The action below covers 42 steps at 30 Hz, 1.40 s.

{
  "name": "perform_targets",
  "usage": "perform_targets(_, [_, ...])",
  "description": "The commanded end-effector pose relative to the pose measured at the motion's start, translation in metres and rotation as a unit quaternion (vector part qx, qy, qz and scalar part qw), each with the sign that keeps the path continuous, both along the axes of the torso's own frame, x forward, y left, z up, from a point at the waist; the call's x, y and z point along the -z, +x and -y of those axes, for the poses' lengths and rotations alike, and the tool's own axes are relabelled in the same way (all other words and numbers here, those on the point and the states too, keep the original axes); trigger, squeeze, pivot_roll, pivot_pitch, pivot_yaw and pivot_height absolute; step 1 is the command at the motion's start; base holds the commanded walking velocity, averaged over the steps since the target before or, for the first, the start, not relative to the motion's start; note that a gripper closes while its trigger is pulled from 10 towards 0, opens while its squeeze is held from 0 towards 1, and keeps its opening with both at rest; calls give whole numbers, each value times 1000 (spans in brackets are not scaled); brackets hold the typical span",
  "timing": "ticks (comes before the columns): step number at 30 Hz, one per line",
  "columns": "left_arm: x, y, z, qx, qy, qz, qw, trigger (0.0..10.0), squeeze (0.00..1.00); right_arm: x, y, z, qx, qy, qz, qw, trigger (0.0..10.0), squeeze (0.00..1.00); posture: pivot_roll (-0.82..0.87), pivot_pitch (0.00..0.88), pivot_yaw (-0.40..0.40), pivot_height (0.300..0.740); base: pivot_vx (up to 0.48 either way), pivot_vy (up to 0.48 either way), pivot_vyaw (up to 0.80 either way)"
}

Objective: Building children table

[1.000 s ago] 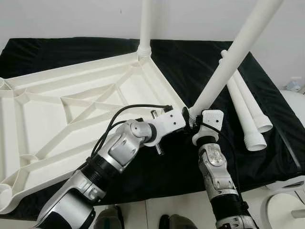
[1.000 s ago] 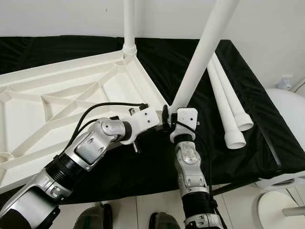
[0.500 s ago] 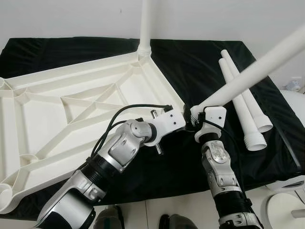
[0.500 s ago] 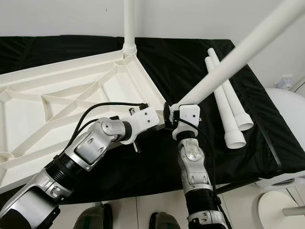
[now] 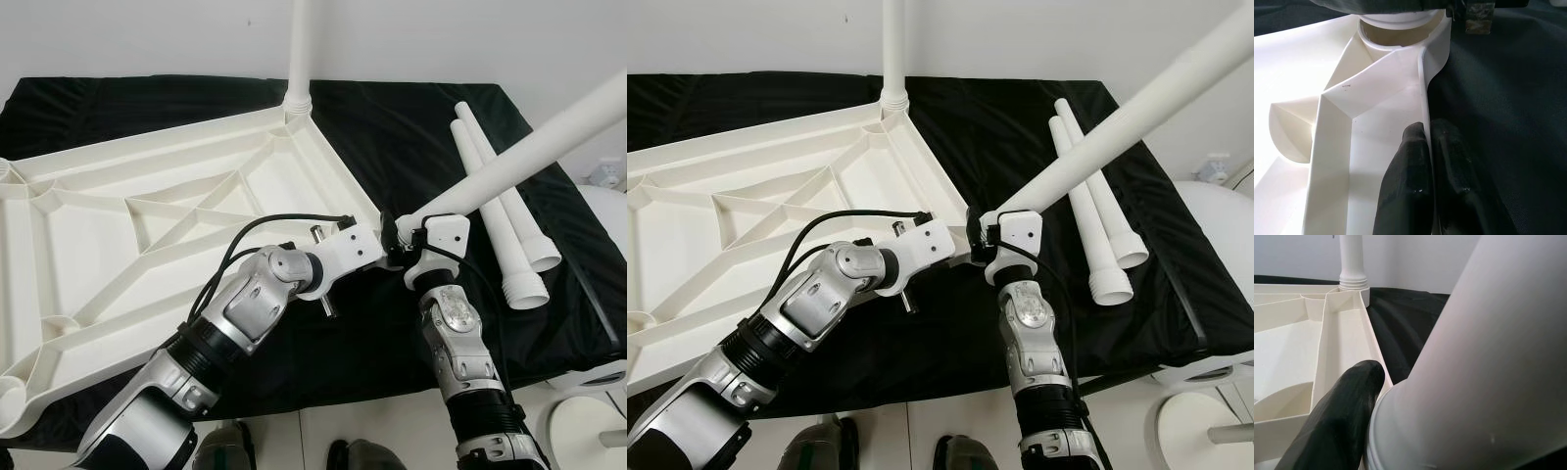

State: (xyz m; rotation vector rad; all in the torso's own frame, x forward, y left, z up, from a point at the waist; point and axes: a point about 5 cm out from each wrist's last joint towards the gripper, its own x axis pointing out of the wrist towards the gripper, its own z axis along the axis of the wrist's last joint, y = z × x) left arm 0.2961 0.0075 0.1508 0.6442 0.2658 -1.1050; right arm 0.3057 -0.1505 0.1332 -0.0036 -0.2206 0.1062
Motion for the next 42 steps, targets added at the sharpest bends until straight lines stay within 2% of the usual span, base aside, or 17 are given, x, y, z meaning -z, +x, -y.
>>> perform_targets(1, [-6,-2,7,14,-4,15,1000,10000,0,-3,1,7,11,-5,5,1000,10000,0,-25,84,-38,740,0,0,0])
perform_targets(6, [-5,-3,7,16,-3,15,1000,10000,0,-4,2,7,5,-3,8,1000,10000,0,-26,83,-39,740,0,0,0])
perform_targets(7, [-5,-3,8,16,-3,15,1000,10000,0,-5,2,7,2,-4,11,1000,0,0,-26,81,-39,740,0,0,0])
perform_targets(10, [-5,-3,8,16,-3,15,1000,10000,0,-7,2,8,1,-4,13,1000,0,0,-26,80,-40,740,0,0,0])
perform_targets(11, [-5,-3,8,16,-3,15,1000,10000,0,-7,2,8,1,-4,15,1000,1020,0,-26,80,-40,740,0,0,0])
perform_targets(12, [-5,-3,8,18,-3,14,1000,10000,0,-9,4,8,1,-4,15,1000,10000,0,-26,76,-39,740,0,0,0])
perform_targets(13, [-5,-3,8,18,-3,14,1000,10000,0,-9,4,8,1,-4,15,1000,10000,0,-26,76,-39,740,0,0,0])
perform_targets(14, [-5,-4,8,19,-5,12,1000,10000,545,-10,5,7,-2,-5,15,1000,10000,0,-26,75,-38,740,0,0,0])
perform_targets(16, [-5,-4,8,19,-5,11,1000,10000,545,-11,6,6,-4,-5,16,1000,10000,0,-26,75,-38,740,0,0,0])
perform_targets(17, [-5,-4,8,19,-5,12,1000,10000,969,-12,6,6,-6,-5,16,1000,10000,0,-24,73,-37,740,0,0,0])
perform_targets(18, [-5,-4,8,20,-6,10,1000,10000,1000,-12,6,6,-9,-5,16,1000,10000,0,-23,72,-37,740,0,0,0])
perform_targets(25, [-6,-3,7,15,-4,15,1000,10000,1000,-12,7,6,-13,-6,14,1000,10000,0,-21,71,-37,740,0,0,0])
perform_targets(26, [-5,-2,7,13,-1,18,1000,10000,0,-12,8,5,-18,-6,12,1000,10000,0,-21,73,-37,740,0,0,0])
perform_targets(33, [-17,1,3,13,-19,26,999,10000,0,-13,12,7,-39,-17,-5,999,10000,0,-21,79,-40,740,0,0,0])
perform_targets(37, [-50,7,-11,22,-85,34,996,10000,0,-15,20,17,-50,-28,-29,998,10000,0,-14,80,-46,740,0,0,0])
perform_targets(38, [-50,7,-11,22,-85,34,996,10000,0,-15,20,17,-50,-28,-29,998,10000,0,-14,80,-46,740,0,0,0])
perform_targets(42, [-68,15,-21,19,-128,39,991,10000,0,-19,25,21,-68,-41,-36,996,10000,0,-7,77,-53,740,0,0,0])
